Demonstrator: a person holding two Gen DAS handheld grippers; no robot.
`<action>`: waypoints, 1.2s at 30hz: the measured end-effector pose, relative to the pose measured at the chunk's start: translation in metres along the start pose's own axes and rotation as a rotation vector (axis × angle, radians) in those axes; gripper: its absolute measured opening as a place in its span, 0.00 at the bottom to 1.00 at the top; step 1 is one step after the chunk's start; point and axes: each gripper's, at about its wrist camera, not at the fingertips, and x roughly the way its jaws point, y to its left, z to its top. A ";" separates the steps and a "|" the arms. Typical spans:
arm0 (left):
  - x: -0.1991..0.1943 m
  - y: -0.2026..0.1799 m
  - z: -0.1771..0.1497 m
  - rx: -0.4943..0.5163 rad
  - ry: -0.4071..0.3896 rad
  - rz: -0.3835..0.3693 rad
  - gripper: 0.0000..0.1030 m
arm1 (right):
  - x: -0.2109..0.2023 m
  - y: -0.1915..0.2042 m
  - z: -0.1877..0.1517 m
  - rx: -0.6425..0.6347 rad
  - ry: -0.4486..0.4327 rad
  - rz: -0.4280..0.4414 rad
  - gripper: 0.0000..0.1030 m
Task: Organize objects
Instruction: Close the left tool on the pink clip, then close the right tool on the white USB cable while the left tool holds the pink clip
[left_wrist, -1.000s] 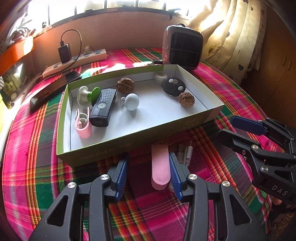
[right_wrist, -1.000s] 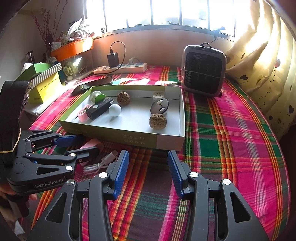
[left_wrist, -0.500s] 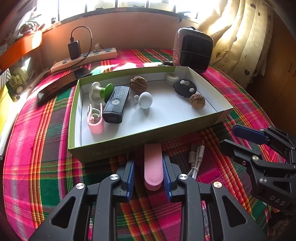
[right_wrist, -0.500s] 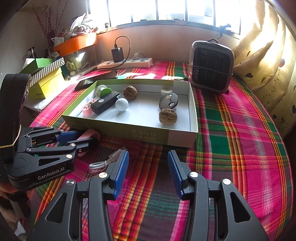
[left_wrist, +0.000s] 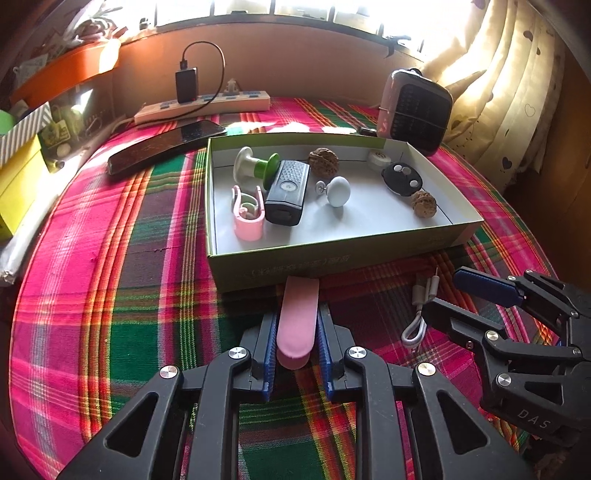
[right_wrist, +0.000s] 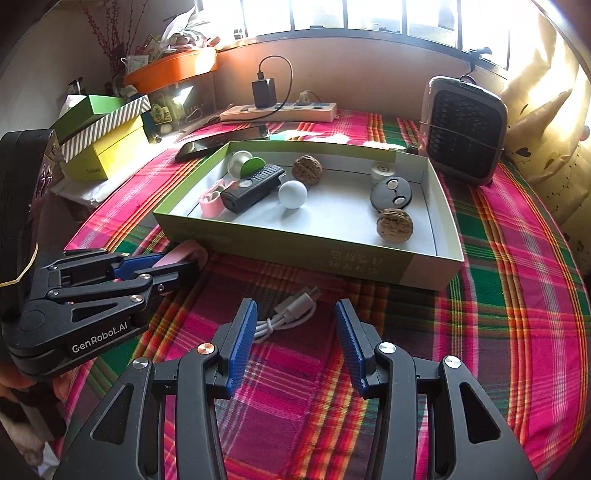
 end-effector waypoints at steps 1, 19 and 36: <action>-0.001 0.002 -0.001 -0.004 -0.002 -0.002 0.18 | 0.001 0.002 0.000 -0.001 0.004 0.002 0.44; -0.003 0.013 -0.003 -0.031 -0.011 -0.033 0.18 | 0.016 0.021 0.005 -0.059 0.038 -0.022 0.44; -0.004 0.014 -0.003 -0.034 -0.016 -0.049 0.18 | 0.015 0.019 0.003 -0.097 0.039 -0.068 0.27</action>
